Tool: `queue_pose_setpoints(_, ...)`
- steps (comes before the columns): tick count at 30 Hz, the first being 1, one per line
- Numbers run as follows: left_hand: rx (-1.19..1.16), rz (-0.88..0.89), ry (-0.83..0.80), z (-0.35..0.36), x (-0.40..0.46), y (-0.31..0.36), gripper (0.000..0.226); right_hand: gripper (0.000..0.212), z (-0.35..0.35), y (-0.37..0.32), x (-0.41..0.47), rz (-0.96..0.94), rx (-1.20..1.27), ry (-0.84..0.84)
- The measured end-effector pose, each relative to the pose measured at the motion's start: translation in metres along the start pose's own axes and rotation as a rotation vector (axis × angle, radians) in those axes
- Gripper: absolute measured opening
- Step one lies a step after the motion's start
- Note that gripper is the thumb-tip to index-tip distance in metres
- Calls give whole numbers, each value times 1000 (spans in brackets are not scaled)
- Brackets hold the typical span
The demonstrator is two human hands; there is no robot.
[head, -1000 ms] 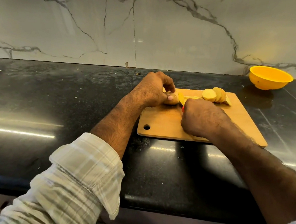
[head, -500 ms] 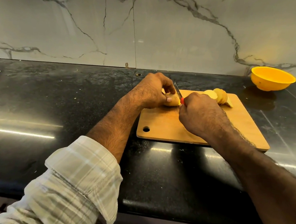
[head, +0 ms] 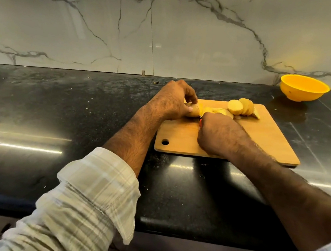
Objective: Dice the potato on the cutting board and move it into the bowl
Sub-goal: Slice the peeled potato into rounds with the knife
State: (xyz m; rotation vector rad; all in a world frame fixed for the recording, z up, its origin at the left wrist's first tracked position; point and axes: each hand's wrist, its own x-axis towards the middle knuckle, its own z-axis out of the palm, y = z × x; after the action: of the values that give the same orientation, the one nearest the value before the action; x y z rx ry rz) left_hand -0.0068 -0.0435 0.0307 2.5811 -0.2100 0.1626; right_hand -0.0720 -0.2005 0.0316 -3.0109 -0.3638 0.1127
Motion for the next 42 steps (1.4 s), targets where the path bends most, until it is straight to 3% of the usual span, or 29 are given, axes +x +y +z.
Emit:
queue_pose_setpoints(10,-53,16,-8,-2,2,-10,23,21,-15,8,-2,65,185,152)
queue_pose_setpoints(22,-49,13,17,0,5,-10,23,13,-11,4,20,25,174,141)
queue_pose_setpoints(30,-38,16,37,3,3,-6,21,13,2,2,7,8,23,50)
queue_pose_setpoints(34,-74,8,18,2,3,-11,20,9,-4,9,-8,45,62,12)
queue_pose_setpoints(42,-95,11,27,0,1,-11,19,23,-14,-7,-8,79,167,152)
